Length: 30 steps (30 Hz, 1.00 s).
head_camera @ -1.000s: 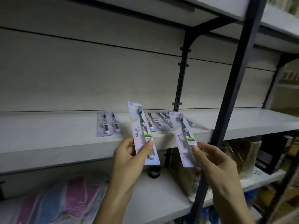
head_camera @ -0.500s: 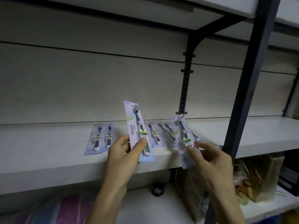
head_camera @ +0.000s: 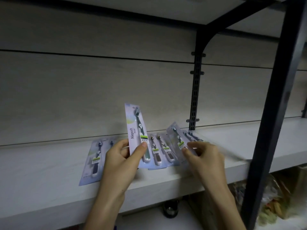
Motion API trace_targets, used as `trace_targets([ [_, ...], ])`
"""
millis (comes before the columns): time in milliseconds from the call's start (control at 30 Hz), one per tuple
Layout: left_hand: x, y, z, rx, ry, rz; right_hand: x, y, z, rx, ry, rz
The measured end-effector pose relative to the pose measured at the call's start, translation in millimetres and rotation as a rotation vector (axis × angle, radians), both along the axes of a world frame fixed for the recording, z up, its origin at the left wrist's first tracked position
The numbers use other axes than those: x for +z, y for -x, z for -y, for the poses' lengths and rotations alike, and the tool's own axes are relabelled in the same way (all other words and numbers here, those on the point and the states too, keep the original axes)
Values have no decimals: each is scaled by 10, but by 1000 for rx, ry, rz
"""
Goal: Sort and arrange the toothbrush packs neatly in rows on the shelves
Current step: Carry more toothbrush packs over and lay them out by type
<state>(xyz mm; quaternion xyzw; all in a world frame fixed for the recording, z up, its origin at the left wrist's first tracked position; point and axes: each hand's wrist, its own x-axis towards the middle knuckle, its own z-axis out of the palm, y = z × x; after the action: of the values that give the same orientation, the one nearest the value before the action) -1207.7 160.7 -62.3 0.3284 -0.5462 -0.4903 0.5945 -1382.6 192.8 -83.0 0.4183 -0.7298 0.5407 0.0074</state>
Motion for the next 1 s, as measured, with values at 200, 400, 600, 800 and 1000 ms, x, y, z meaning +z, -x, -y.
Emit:
trace_targets([
  [200,4,-37,153,30,15,-1,-25,23,205,23,-67,-38],
  [400,-19,30,212,64,-5,-23,-49,25,291,76,-117,-41],
  [600,-30,106,229,83,-40,-18,-49,-5,333,133,-136,-84],
  [800,-8,84,236,136,-67,14,-40,-101,402,198,-155,-118],
  [1000,22,94,245,149,-76,69,-18,-77,353,99,-234,-275],
])
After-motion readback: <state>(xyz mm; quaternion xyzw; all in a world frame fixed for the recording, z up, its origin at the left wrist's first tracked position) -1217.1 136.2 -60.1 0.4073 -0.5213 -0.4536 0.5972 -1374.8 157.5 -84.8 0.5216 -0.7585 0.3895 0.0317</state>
